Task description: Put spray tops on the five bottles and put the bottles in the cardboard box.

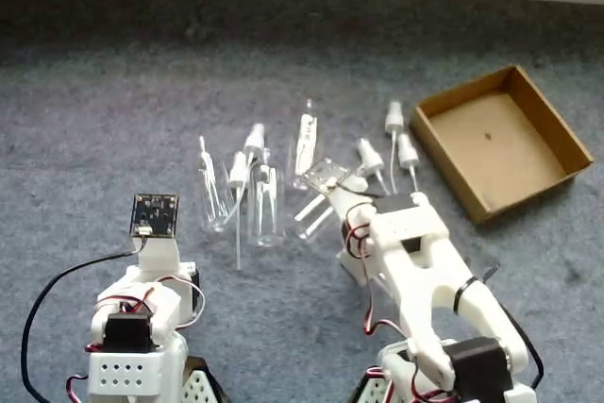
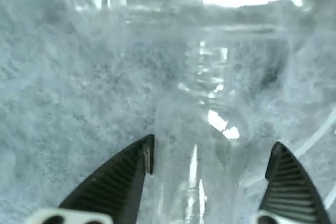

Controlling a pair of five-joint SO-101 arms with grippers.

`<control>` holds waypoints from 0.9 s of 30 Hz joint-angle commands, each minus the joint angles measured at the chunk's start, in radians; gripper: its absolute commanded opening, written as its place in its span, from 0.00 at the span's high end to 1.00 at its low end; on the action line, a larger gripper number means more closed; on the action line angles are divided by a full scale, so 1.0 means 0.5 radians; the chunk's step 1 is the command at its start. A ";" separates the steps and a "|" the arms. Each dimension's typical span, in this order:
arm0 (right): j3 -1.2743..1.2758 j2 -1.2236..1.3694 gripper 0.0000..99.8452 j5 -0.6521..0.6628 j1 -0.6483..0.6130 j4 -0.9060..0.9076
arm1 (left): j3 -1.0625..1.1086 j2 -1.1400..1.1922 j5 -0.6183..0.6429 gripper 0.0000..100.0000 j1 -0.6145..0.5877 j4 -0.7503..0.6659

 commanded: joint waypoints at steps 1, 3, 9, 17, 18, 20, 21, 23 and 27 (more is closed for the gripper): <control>-0.044 -0.318 0.69 0.015 -0.014 0.118 | 0.038 -0.017 0.009 1.00 -0.023 0.006; -0.038 -0.486 0.69 0.015 -0.011 0.180 | 0.038 -0.017 0.009 1.00 -0.023 0.006; -0.014 -0.968 0.69 0.021 -0.014 0.241 | 0.038 -0.017 0.009 1.00 -0.023 0.006; 0.321 -1.269 0.69 0.025 -0.014 0.238 | 0.038 -0.017 0.009 1.00 -0.023 0.006; 0.330 -1.269 0.69 0.018 -0.014 0.232 | 0.038 -0.017 0.009 1.00 -0.023 0.006; 0.330 -1.269 0.69 0.015 -0.014 0.232 | 0.038 -0.017 0.009 1.00 -0.023 0.006; 0.327 -1.269 0.69 0.012 -0.014 0.232 | 0.038 -0.017 0.009 1.00 -0.023 0.006; 0.324 -1.269 0.69 0.012 -0.014 0.232 | 0.038 -0.017 0.009 1.00 -0.023 0.006; 0.259 -1.266 0.69 -0.043 -0.014 0.244 | 0.038 -0.017 0.009 1.00 -0.023 0.006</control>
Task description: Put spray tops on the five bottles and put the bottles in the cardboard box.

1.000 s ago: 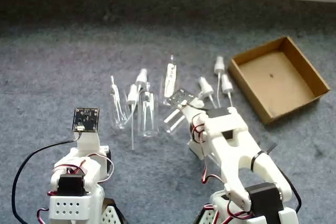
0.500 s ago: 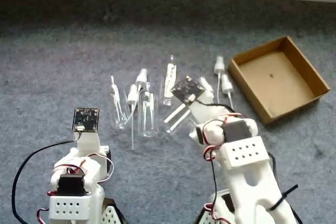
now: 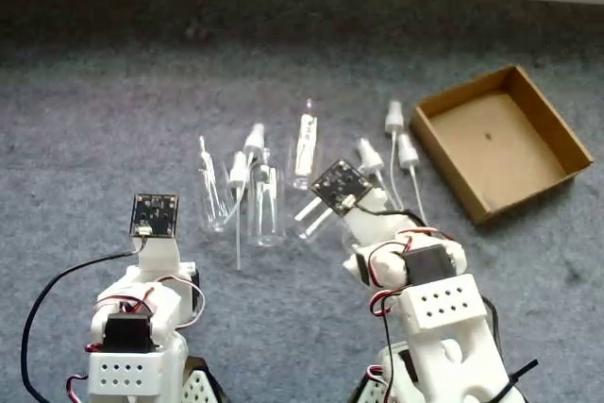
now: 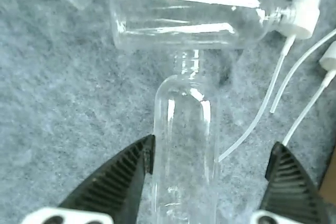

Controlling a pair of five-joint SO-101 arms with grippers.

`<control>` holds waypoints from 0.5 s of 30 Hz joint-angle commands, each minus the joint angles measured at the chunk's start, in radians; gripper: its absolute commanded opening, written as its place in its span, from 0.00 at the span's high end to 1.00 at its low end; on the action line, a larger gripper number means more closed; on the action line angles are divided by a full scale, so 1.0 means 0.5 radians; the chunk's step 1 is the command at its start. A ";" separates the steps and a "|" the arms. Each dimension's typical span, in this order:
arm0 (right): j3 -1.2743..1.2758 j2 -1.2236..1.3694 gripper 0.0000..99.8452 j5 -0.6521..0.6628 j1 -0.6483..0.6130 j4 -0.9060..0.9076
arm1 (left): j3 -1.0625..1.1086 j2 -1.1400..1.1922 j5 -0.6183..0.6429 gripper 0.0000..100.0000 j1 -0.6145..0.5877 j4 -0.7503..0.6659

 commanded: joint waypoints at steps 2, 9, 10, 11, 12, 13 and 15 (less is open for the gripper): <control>-0.158 -0.051 0.69 -0.107 -0.014 0.026 | 0.038 -0.017 0.009 1.00 -0.023 0.006; -0.400 -0.048 0.69 -0.129 -0.014 0.302 | 0.038 -0.017 0.009 1.00 -0.023 0.006; -0.428 -0.048 0.69 -0.129 -0.014 0.336 | 0.038 -0.017 0.009 1.00 -0.023 0.006; -0.456 -0.048 0.69 -0.129 -0.014 0.370 | 0.038 -0.017 0.009 1.00 -0.023 0.006; -0.483 -0.048 0.69 -0.132 -0.014 0.397 | 0.038 -0.017 0.009 1.00 -0.023 0.006; -0.505 -0.048 0.69 -0.132 -0.014 0.422 | 0.038 -0.017 0.009 1.00 -0.023 0.006; -0.545 -0.048 0.69 -0.172 -0.014 0.450 | 0.038 -0.017 0.009 1.00 -0.023 0.006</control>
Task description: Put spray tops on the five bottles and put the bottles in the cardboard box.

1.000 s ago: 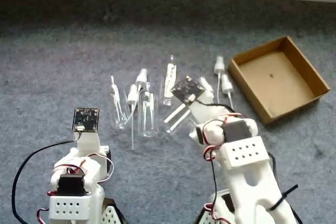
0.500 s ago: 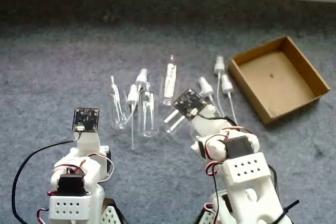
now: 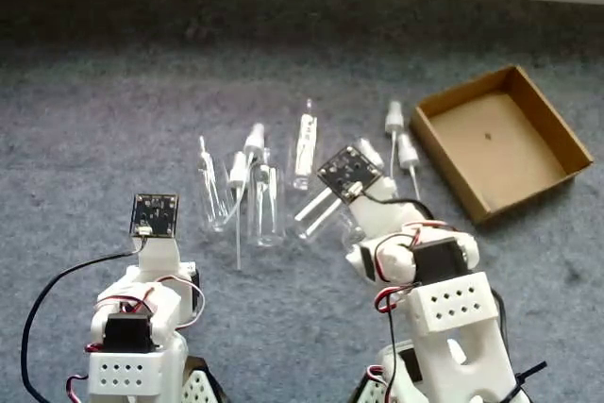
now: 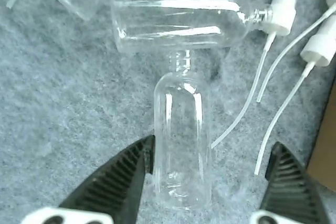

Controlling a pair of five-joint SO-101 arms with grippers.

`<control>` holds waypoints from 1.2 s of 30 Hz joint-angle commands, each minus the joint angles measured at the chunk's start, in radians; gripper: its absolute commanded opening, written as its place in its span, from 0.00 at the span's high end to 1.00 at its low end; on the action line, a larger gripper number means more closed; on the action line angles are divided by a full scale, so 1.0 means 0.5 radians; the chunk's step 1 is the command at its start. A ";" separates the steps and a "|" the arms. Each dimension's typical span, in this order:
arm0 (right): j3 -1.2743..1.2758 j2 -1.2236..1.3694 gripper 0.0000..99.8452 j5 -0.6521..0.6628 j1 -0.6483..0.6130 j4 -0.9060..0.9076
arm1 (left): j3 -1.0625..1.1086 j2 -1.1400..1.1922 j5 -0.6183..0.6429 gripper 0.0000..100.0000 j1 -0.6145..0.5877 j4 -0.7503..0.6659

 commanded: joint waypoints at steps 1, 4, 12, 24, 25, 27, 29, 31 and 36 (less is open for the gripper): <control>-0.183 -0.048 0.69 -0.110 -0.014 0.060 | 0.038 -0.017 0.009 1.00 -0.023 0.006; -0.232 -0.044 0.69 -0.141 -0.014 0.087 | 0.038 -0.017 0.009 1.00 -0.023 0.006; -0.367 0.413 0.69 -0.147 -0.011 0.097 | 0.038 -0.017 0.009 1.00 -0.023 0.006; -0.437 0.848 0.69 -0.147 -0.084 -0.054 | 0.038 -0.017 0.009 1.00 -0.023 0.006; -0.434 0.867 0.69 -0.147 -0.118 -0.081 | 0.038 -0.017 0.009 1.00 -0.023 0.006; -0.434 0.907 0.69 -0.147 -0.176 -0.140 | 0.038 -0.017 0.009 1.00 -0.023 0.006; -0.428 0.947 0.69 -0.147 -0.198 -0.180 | 0.038 -0.017 0.009 1.00 -0.023 0.006; -0.428 1.002 0.69 -0.147 -0.192 -0.219 | 0.038 -0.017 0.009 1.00 -0.023 0.006; -0.431 1.198 0.69 -0.147 -0.189 -0.272 | 0.038 -0.017 0.009 1.00 -0.023 0.006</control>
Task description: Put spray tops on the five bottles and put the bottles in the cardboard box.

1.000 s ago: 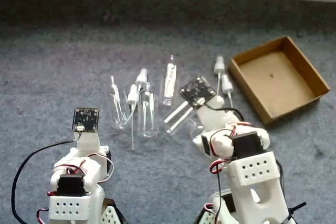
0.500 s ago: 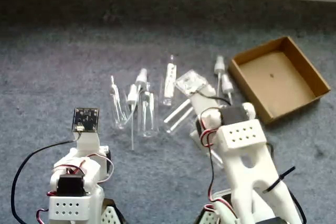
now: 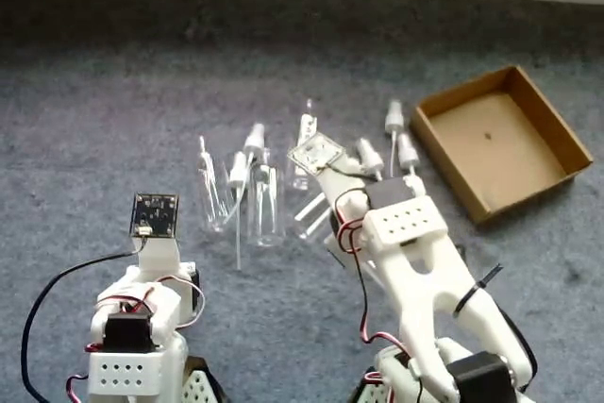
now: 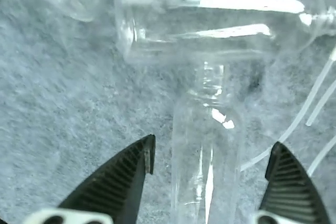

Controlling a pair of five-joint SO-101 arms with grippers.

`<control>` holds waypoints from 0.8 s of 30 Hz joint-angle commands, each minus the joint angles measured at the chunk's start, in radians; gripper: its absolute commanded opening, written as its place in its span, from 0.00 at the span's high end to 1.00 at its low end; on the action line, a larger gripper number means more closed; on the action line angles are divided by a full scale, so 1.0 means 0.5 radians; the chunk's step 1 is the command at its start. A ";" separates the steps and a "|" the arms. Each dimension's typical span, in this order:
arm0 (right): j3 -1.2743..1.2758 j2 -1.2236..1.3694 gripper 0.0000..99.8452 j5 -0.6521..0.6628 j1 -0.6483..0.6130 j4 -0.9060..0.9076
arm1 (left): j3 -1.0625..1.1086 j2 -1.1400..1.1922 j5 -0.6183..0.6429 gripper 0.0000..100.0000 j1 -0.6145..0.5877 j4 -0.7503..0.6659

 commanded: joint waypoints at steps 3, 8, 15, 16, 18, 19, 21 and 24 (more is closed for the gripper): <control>-0.103 0.170 0.69 -0.021 -0.020 -0.112 | 0.038 -0.017 0.009 1.00 -0.023 0.006; -0.103 0.302 0.69 -0.021 -0.020 -0.133 | 0.038 -0.017 0.009 1.00 -0.023 0.006; -0.112 0.394 0.69 -0.012 -0.020 -0.133 | 0.038 -0.017 0.009 1.00 -0.023 0.006; -0.112 0.404 0.69 -0.012 -0.020 -0.133 | 0.038 -0.017 0.009 1.00 -0.023 0.006; -0.112 0.425 0.69 -0.012 -0.020 -0.133 | 0.038 -0.017 0.009 1.00 -0.023 0.006; -0.112 0.437 0.69 -0.012 -0.020 -0.133 | 0.038 -0.017 0.009 1.00 -0.023 0.006; -0.109 0.468 0.69 -0.012 -0.020 -0.133 | 0.038 -0.017 0.009 1.00 -0.023 0.006; -0.109 0.517 0.69 -0.009 -0.020 -0.133 | 0.038 -0.017 0.009 1.00 -0.023 0.006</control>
